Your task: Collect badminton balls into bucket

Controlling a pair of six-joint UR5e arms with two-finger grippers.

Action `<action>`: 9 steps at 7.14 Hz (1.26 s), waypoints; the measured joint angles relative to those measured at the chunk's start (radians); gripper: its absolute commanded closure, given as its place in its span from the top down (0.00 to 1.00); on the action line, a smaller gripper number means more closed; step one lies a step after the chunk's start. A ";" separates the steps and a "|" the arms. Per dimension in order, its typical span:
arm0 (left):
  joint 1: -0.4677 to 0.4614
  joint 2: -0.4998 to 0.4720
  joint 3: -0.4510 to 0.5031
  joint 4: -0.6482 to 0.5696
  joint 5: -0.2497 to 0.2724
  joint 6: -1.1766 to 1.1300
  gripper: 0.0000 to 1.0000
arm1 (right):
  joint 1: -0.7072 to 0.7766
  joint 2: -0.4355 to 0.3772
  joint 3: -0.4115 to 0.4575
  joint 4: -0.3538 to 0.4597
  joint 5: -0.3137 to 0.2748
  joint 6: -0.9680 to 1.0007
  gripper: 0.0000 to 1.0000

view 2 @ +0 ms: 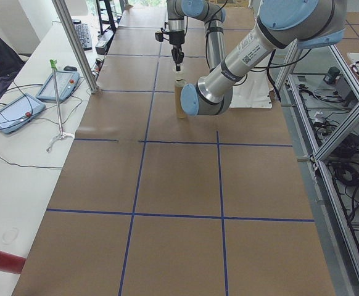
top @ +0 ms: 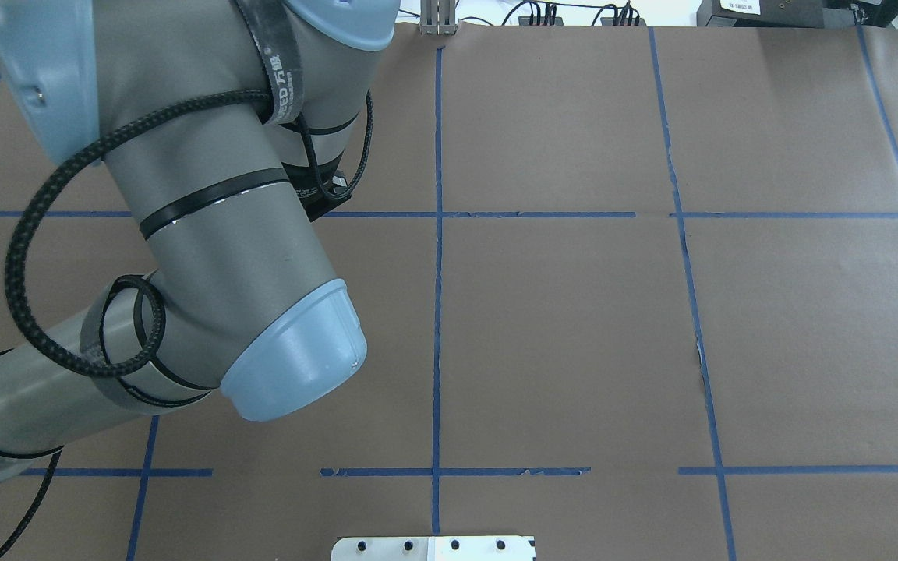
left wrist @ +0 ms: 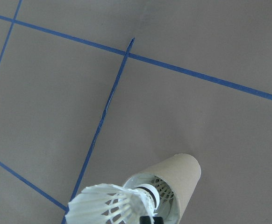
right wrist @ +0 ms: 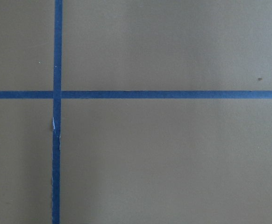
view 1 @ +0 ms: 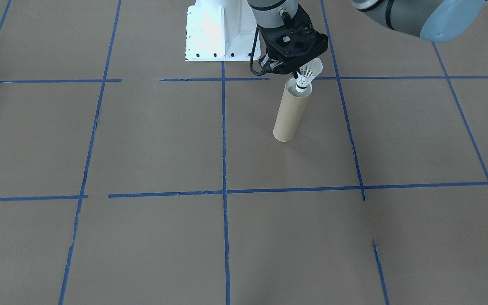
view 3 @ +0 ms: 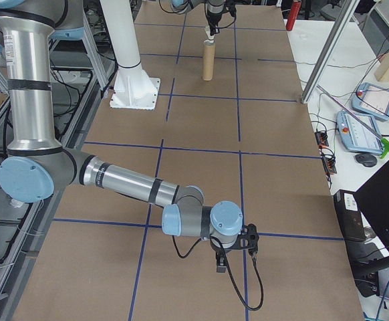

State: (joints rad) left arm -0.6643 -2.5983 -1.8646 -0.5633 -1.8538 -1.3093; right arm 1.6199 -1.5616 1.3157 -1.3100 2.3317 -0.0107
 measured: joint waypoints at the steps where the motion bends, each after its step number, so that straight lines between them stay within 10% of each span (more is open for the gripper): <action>1: 0.000 0.003 -0.003 -0.001 0.002 0.002 1.00 | 0.000 0.000 0.000 0.000 0.000 0.000 1.00; 7: -0.108 0.187 -0.208 -0.202 -0.014 0.250 1.00 | 0.000 0.000 -0.001 0.000 0.000 0.000 1.00; 9: -0.254 0.348 -0.221 -0.430 -0.125 0.464 1.00 | 0.000 0.000 -0.001 0.000 0.000 0.000 1.00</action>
State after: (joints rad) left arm -0.9186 -2.2499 -2.0855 -0.9931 -1.9785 -0.8456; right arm 1.6199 -1.5616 1.3152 -1.3100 2.3317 -0.0108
